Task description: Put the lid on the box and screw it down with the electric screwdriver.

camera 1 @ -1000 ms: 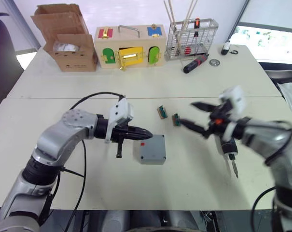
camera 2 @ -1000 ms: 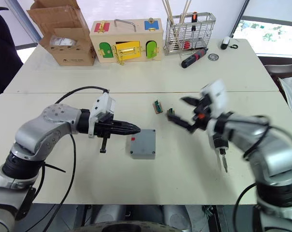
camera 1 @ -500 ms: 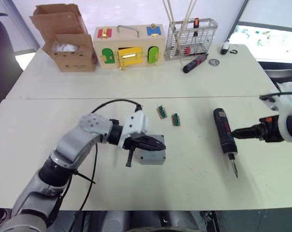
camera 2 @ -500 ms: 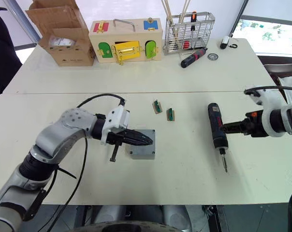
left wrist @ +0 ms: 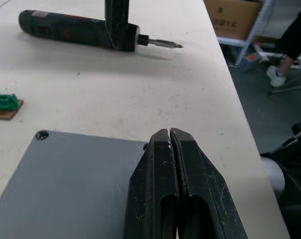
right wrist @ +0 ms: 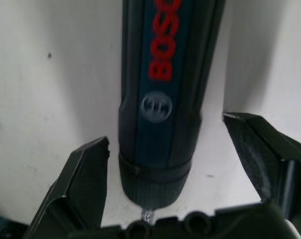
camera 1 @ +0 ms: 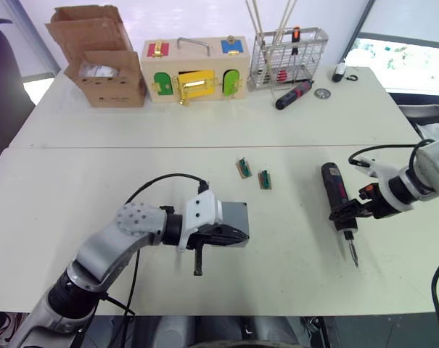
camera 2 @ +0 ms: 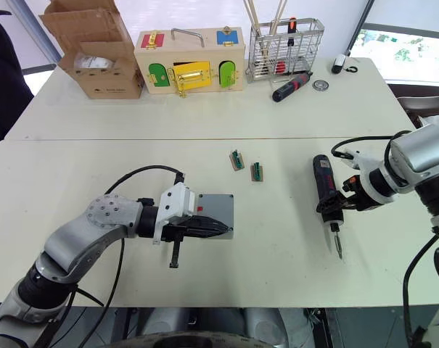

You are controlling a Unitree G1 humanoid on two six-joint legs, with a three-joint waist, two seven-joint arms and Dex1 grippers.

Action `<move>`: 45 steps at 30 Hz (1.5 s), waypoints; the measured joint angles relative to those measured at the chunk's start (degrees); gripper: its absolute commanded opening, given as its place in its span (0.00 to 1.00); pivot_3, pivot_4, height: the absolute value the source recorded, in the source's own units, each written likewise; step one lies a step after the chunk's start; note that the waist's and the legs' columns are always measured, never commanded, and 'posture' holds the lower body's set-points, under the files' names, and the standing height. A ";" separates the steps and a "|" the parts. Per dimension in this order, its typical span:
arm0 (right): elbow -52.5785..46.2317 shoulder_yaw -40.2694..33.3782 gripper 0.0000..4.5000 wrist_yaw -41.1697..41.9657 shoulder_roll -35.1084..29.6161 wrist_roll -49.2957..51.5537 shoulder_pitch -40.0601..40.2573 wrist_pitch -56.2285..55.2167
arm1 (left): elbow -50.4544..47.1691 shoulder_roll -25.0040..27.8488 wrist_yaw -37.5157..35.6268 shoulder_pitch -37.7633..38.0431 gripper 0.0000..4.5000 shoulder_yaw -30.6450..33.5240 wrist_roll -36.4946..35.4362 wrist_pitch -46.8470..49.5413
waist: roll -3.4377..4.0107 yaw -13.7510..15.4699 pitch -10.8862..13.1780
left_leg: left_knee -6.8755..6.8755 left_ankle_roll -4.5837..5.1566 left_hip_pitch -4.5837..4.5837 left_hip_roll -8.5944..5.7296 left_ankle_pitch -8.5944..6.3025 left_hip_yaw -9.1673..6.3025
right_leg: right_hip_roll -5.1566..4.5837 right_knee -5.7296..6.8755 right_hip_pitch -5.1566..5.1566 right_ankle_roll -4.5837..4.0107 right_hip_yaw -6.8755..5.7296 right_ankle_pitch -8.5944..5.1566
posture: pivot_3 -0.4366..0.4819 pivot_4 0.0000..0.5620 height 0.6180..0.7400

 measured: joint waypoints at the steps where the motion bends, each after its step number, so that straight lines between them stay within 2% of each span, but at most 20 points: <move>1: 1.17 1.24 0.97 1.20 0.76 -1.39 -0.61 -1.12 | -0.41 0.14 0.46 0.10 0.00 0.06 -0.20 0.27 | -0.18 -0.05 -0.10 | 0.00 0.00 0.06 0.00 0.00 0.00 | 0.00 -0.02 0.06 0.00 -0.01 0.00 | 0.48 0.27 1.00; 2: 2.08 2.28 0.79 2.10 1.46 -2.80 -0.96 -2.42 | -0.87 0.34 0.78 0.23 0.00 0.16 -0.40 0.60 | -0.39 -0.07 -0.23 | 0.00 0.00 0.11 0.00 0.00 -0.02 | 0.00 -0.03 0.12 0.00 -0.02 0.00 | 0.48 0.27 1.00; 4: 3.34 4.43 0.72 3.93 2.47 -6.05 -1.18 -5.79 | -1.07 0.55 1.29 0.27 0.00 0.64 -0.55 0.91 | -0.82 -0.10 -0.50 | 0.01 -0.01 0.26 0.01 0.00 -0.09 | 0.00 -0.08 0.31 -0.01 -0.06 0.00 | 0.48 0.27 1.00; 8: 2.54 7.30 0.47 7.87 1.43 -11.57 0.12 -10.51 | -1.08 1.09 1.85 0.30 0.00 1.11 -0.60 0.98 | -1.03 0.20 -0.66 | 0.00 -0.01 0.33 -0.02 -0.01 -0.15 | -0.06 -0.31 0.50 -0.01 -0.13 0.01 | 0.48 0.27 1.00; 9: 0.95 7.49 0.43 8.86 0.68 -12.50 0.93 -11.53 | -1.04 1.17 1.85 0.30 0.00 1.13 -0.61 0.98 | -1.04 0.27 -0.67 | -0.01 -0.02 0.29 -0.02 -0.01 -0.18 | -0.07 -0.39 0.51 -0.01 -0.16 0.02 | 0.48 0.27 1.00; 18: -8.95 3.08 0.43 10.19 -2.66 -16.60 8.36 -12.07 | 1.30 0.88 1.25 -0.83 0.00 1.02 -0.44 0.47 | -1.11 1.90 -0.73 | -0.06 0.01 0.12 -0.06 -0.05 -0.29 | -0.14 -0.66 0.49 -0.01 -0.29 0.02 | 0.48 0.27 1.00; 22: -7.52 -2.65 0.43 8.15 0.04 -16.43 9.05 -7.84 | 3.14 1.02 0.05 -1.53 0.00 1.06 -0.31 -0.66 | -1.13 2.06 -0.75 | -0.07 0.01 0.12 -0.05 -0.05 -0.28 | -0.12 -0.68 0.48 -0.04 -0.29 0.04 | 0.48 0.27 1.00; 25: 1.46 -12.44 0.43 4.41 7.29 -15.21 6.33 -2.73 | 5.11 1.50 -1.35 -2.74 0.00 1.14 -0.37 -1.12 | -1.12 0.56 -0.72 | -0.08 -0.05 0.12 0.02 0.00 -0.13 | -0.03 -0.67 0.39 -0.23 -0.14 0.18 | 0.48 0.27 1.00; 27: 5.94 -22.32 0.43 2.15 11.95 -12.96 3.50 0.67 | 6.44 1.86 -2.73 -4.06 0.00 1.31 -0.53 -1.71 | -0.43 -0.37 -0.34 | -0.09 -0.06 0.06 0.02 0.02 0.02 | -0.01 -0.53 0.21 -0.14 -0.02 0.23 | 0.48 0.27 1.00; 29: 7.63 -34.56 0.43 -0.71 14.70 -10.25 0.57 3.69 | 8.73 2.25 -4.41 -5.59 0.00 1.97 -0.63 -2.20 | 0.20 -0.19 -0.19 | -0.15 -0.05 -0.22 0.00 0.02 0.06 | 0.01 -0.31 -0.22 -0.10 -0.01 0.21 | 0.48 0.27 1.00; 31: 8.30 -46.25 0.43 -4.29 15.87 -8.20 -1.50 4.57 | 11.25 2.73 -5.82 -6.52 0.00 3.16 -0.66 -2.96 | 0.27 0.27 -0.22 | -0.10 -0.09 -0.77 0.03 0.04 -0.08 | 0.07 0.19 -0.85 -0.09 -0.16 0.21 | 0.48 0.27 1.00; 32: 8.17 -54.95 0.43 -7.06 17.21 -6.69 -2.28 4.57 | 13.25 2.93 -6.74 -7.37 0.00 3.73 -0.67 -3.11 | 0.27 0.51 -0.22 | -0.07 -0.36 -1.02 0.03 0.19 -0.15 | 0.08 0.25 -1.08 -0.09 -0.23 0.21 | 0.48 0.27 1.00; 34: 2.31 -68.91 0.43 -12.01 21.66 -4.97 -1.74 4.57 | 15.98 3.03 -8.18 -8.78 0.00 4.06 -0.78 -3.13 | 0.27 0.78 -0.22 | -0.09 -0.37 -1.05 0.03 0.20 -0.05 | 0.07 0.27 -1.12 -0.09 -0.20 0.20 | 0.48 0.27 1.00; 36: -8.15 -80.40 0.43 -17.65 29.55 -2.77 -0.93 4.58 | 17.84 2.92 -9.81 -10.35 0.00 4.31 -1.25 -3.26 | 0.27 0.79 -0.22 | -0.07 -0.37 -1.04 0.03 0.21 0.08 | 0.05 0.27 -1.11 -0.09 -0.12 0.21 | 0.48 0.27 1.00; 38: -26.49 -90.07 0.43 -24.50 44.53 -2.01 -1.02 4.00 | 20.34 3.03 -11.76 -12.20 0.00 4.20 -1.29 -3.28 | 0.31 0.23 -0.23 | -0.06 -0.46 -1.04 0.06 0.26 0.13 | 0.06 0.38 -1.20 -0.09 -0.07 0.20 | 0.48 0.27 1.00; 39: -36.60 -91.49 0.43 -27.87 52.87 -1.18 -0.39 2.04 | 21.74 3.03 -12.65 -13.70 0.00 3.72 -1.00 -3.35 | 0.34 -0.41 -0.25 | -0.08 -0.67 -1.04 0.08 0.39 0.11 | 0.12 0.57 -1.32 -0.09 -0.06 0.20 | 0.48 0.27 1.00; 40: -45.14 -89.80 0.43 -30.70 59.51 -0.45 1.62 -0.74 | 22.51 2.77 -13.56 -15.57 0.00 3.01 -0.48 -3.57 | 0.35 -0.63 -0.25 | -0.11 -0.73 -1.05 0.09 0.42 0.11 | 0.15 0.74 -1.44 -0.09 -0.05 0.20 | 0.48 0.27 1.00; 41: -50.79 -86.63 0.43 -32.59 62.84 -0.20 4.39 -3.33 | 22.74 2.52 -14.38 -16.76 0.00 2.68 -0.38 -3.94 | 0.37 -0.67 -0.25 | -0.11 -0.79 -1.05 0.06 0.46 0.12 | 0.12 0.93 -1.53 -0.09 -0.04 0.20 | 0.48 0.27 1.00; 45: -63.95 -68.11 0.43 -36.16 64.09 -4.98 18.69 -19.89 | 23.60 2.74 -16.81 -17.43 0.00 1.98 -0.41 -3.51 | 0.38 -0.41 -0.26 | -0.05 -0.84 -1.04 -0.15 0.48 0.10 | 0.00 1.07 -1.55 -0.08 -0.03 0.20 | 0.48 0.27 1.00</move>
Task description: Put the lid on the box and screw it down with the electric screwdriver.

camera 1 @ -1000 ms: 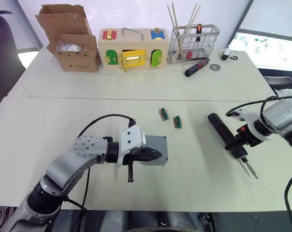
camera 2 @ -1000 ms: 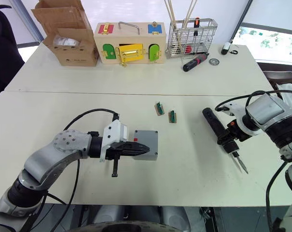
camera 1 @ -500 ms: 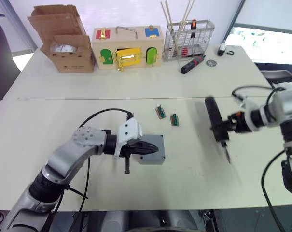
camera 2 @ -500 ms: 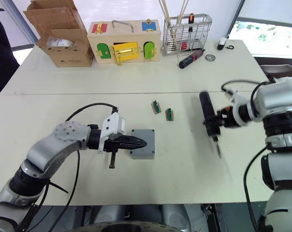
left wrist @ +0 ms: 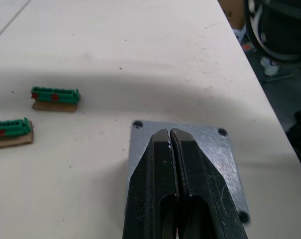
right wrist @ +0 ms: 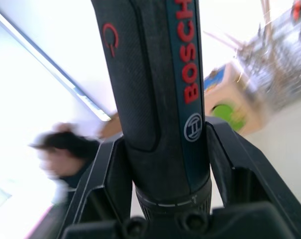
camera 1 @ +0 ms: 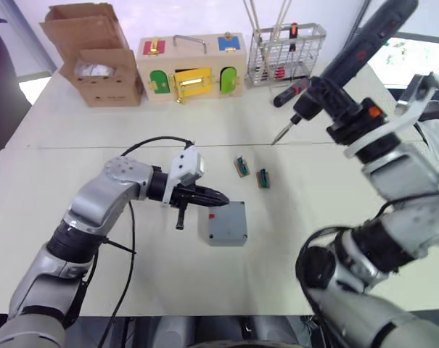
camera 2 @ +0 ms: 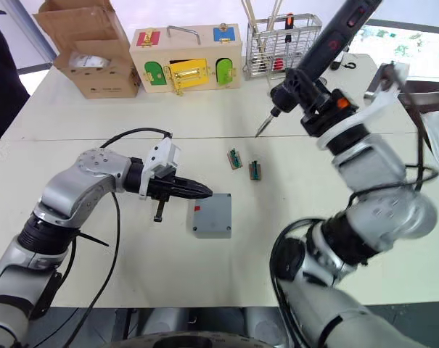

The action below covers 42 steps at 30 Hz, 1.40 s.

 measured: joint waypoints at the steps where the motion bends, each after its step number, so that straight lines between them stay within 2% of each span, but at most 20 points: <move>1: -1.37 3.74 0.43 -0.15 -0.69 -1.05 2.76 -2.75 | 0.03 0.13 -0.33 -0.03 0.00 -0.21 0.00 0.21 | 0.00 -0.16 0.00 | 0.02 -0.01 0.00 0.00 0.00 0.03 | 0.00 -0.01 0.00 0.00 0.00 0.00 | 0.48 0.27 1.00; 3: -4.01 12.08 0.43 1.22 -3.31 -1.80 9.48 -7.99 | -0.05 0.44 -1.22 -0.12 0.00 -0.51 0.11 0.54 | 0.00 -0.42 0.00 | 0.02 -0.02 0.02 0.04 0.02 0.04 | 0.01 -0.05 0.00 0.00 0.00 0.00 | 0.48 0.27 1.00; 7: -6.90 20.95 0.43 3.21 -5.49 -0.32 18.70 -11.88 | -0.70 0.97 -0.90 1.24 0.00 -1.57 2.55 -0.65 | 0.00 -1.30 0.00 | 0.00 -0.05 0.04 0.13 0.04 -0.05 | 0.07 -0.04 0.00 -0.01 0.00 -0.01 | 0.48 0.27 1.00; 15: -7.69 30.43 0.43 3.75 -10.77 -0.35 24.61 -18.24 | -2.05 1.29 2.36 4.21 0.00 -3.88 9.63 -8.35 | -0.03 -1.44 -0.02 | 0.01 0.01 0.15 0.14 0.02 -0.10 | 0.09 -0.16 0.15 -0.01 0.00 -0.01 | 0.48 0.27 1.00; 28: -3.33 34.01 0.43 2.62 -13.77 -0.56 26.21 -25.46 | -4.39 1.33 4.72 6.39 0.00 -3.83 10.09 -8.01 | -0.06 -1.25 -0.04 | -0.05 0.17 0.73 0.15 -0.07 -0.33 | 0.12 -0.67 1.03 -0.01 -0.17 -0.01 | 0.48 0.27 1.00; 42: -0.67 35.13 0.43 2.68 -15.99 -1.54 29.44 -31.81 | -4.21 1.38 4.51 6.20 0.00 -3.89 10.14 -7.98 | -0.06 -1.24 -0.04 | -0.08 0.19 0.82 0.15 -0.08 -0.34 | 0.13 -0.69 1.13 -0.01 -0.16 -0.01 | 0.48 0.27 1.00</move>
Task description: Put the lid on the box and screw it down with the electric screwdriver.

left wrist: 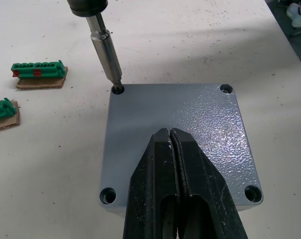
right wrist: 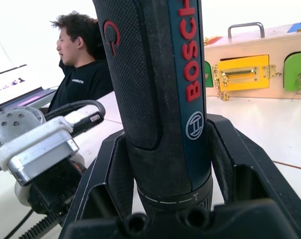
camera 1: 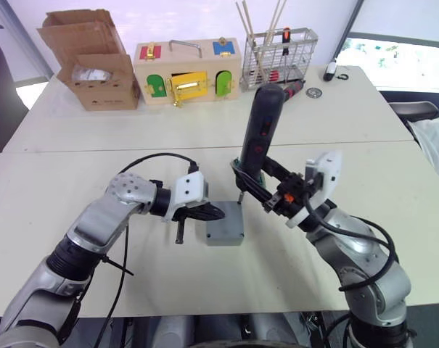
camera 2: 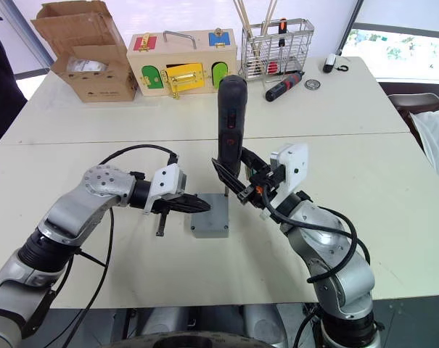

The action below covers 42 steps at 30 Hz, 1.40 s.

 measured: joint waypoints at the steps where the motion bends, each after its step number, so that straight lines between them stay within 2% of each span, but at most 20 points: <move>1: 0.01 0.37 0.43 0.34 -0.59 -0.23 0.24 -0.71 | 0.02 0.00 -0.01 0.00 0.00 -0.01 0.03 0.00 | 0.00 0.00 0.00 | 0.00 0.00 0.03 0.00 0.00 0.00 | 0.00 0.00 0.03 0.00 0.00 0.00 | 0.48 0.27 1.00; 8: 1.17 2.09 0.43 0.99 -1.04 -1.53 1.02 -4.13 | 0.03 0.00 0.05 0.00 0.00 -0.08 0.28 0.16 | 0.00 0.04 0.00 | -0.03 0.05 0.26 0.00 -0.03 -0.01 | 0.00 -0.08 0.28 0.01 -0.01 -0.01 | 0.48 0.27 1.00; 23: 2.80 4.15 0.43 1.12 -1.52 -1.47 0.67 -3.96 | -0.16 0.00 0.57 0.06 0.00 -0.38 0.42 0.85 | -0.03 0.02 -0.25 | -0.04 0.13 0.37 0.02 -0.07 -0.06 | 0.02 -0.14 0.43 0.01 -0.04 -0.01 | 0.48 0.27 1.00; 36: 4.33 5.08 0.43 1.34 -1.71 -2.44 3.58 -8.18 | -0.49 -0.01 0.79 0.27 0.00 -1.16 2.04 0.75 | -0.19 0.05 -0.56 | -0.20 0.46 1.29 0.02 -0.28 -0.05 | 0.02 -0.33 1.36 0.03 -0.02 -0.20 | 0.48 0.27 1.00; 42: 4.69 6.04 0.43 0.86 -2.15 -3.69 3.25 -8.43 | -0.51 -0.02 0.71 0.28 0.00 -1.20 2.22 0.81 | -0.24 0.05 -0.60 | -0.20 0.54 1.39 0.02 -0.34 -0.07 | 0.02 -0.36 1.49 0.03 -0.02 -0.25 | 0.48 0.27 1.00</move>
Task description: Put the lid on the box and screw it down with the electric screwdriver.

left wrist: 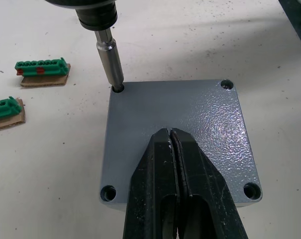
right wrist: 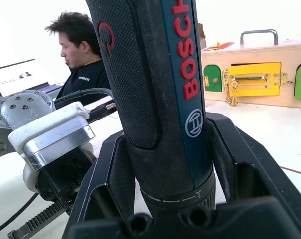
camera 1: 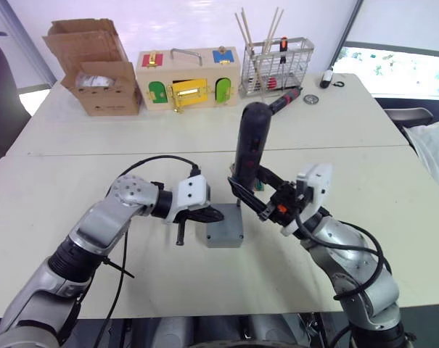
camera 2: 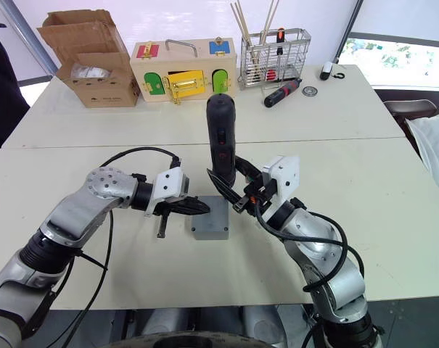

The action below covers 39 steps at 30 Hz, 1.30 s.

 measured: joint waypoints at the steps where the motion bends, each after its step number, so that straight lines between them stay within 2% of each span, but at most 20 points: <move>1: 0.09 -0.01 0.43 -0.20 0.08 0.09 -0.05 0.10 | 0.00 -0.01 0.00 0.00 0.00 -0.02 0.01 0.03 | -0.01 0.00 -0.02 | 0.00 0.00 0.01 0.00 0.00 -0.01 | 0.00 -0.01 0.02 0.00 0.00 0.00 | 0.48 0.27 1.00; 24: 0.26 -0.11 0.43 -1.57 -0.36 1.60 0.14 1.71 | -1.24 -0.01 0.41 1.51 0.00 0.25 0.00 1.33 | -0.07 0.06 -0.86 | -0.27 0.13 0.19 0.02 -0.09 -0.13 | -0.02 -0.67 0.41 0.00 -0.10 0.00 | 0.48 0.27 1.00; 29: 0.34 0.00 0.43 -1.56 -1.48 1.33 0.09 1.72 | -1.33 0.00 0.51 1.68 0.00 0.07 0.10 1.59 | -0.07 0.30 -0.88 | -0.73 0.13 0.93 0.00 -0.09 -0.07 | -0.09 -0.99 1.03 -0.01 -0.06 -0.02 | 0.48 0.27 1.00; 39: 0.67 0.13 0.43 -1.94 -1.67 0.66 -0.29 1.71 | -0.68 0.00 0.47 1.67 0.00 -0.01 0.18 0.63 | -0.13 1.38 -0.91 | -0.80 0.13 0.96 0.01 -0.09 -0.08 | -0.12 -1.12 1.08 -0.02 -0.06 -0.02 | 0.48 0.27 1.00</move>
